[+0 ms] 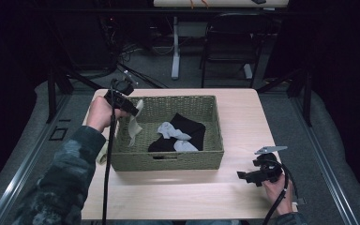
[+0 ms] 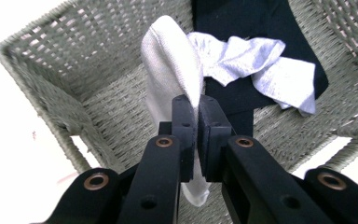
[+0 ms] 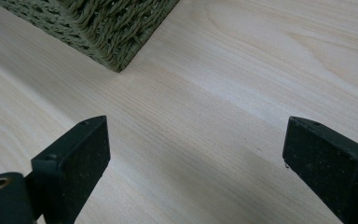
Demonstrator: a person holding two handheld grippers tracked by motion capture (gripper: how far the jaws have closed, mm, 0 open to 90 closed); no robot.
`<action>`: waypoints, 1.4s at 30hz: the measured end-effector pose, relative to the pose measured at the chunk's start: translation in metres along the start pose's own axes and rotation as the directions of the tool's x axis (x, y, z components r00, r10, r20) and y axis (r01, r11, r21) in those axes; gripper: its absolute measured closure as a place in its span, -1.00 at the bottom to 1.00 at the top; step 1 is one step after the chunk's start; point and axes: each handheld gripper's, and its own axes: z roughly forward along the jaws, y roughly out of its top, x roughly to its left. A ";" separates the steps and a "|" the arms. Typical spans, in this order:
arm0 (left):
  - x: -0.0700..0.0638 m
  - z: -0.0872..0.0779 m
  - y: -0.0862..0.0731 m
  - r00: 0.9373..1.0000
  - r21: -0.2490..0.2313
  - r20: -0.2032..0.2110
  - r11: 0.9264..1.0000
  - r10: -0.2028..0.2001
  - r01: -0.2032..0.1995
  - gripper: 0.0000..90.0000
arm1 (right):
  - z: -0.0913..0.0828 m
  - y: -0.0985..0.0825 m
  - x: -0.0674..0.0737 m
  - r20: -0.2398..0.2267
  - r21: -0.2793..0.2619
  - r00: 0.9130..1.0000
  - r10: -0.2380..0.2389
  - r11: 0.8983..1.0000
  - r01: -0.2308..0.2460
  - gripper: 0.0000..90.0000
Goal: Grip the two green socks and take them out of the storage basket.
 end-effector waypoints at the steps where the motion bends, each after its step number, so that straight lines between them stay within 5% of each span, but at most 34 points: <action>1: 0.000 -0.004 0.002 1.000 -0.008 -0.003 1.000 -0.002 0.002 0.93 | 0.000 0.000 0.000 -0.001 0.001 1.000 0.000 1.000 0.000 -0.85; 13: 0.002 -0.049 0.020 1.000 -0.071 -0.031 0.997 0.004 -0.007 0.93 | 0.000 0.000 0.000 -0.006 0.008 1.000 0.001 1.000 -0.001 -0.85; 23: 0.016 -0.094 0.021 0.998 -0.144 -0.059 0.989 -0.036 0.027 0.93 | 0.001 0.000 0.000 -0.006 0.007 1.000 -0.002 1.000 0.002 -0.85; 35: 0.043 -0.127 -0.005 0.989 -0.176 -0.113 0.982 -0.096 0.076 0.93 | 0.001 0.000 0.001 -0.001 0.011 1.000 -0.003 1.000 0.003 -0.85; 42: 0.066 -0.134 -0.035 0.971 -0.165 -0.176 0.978 -0.159 0.131 0.93 | 0.001 0.000 0.001 -0.001 0.010 1.000 -0.003 1.000 0.003 -0.85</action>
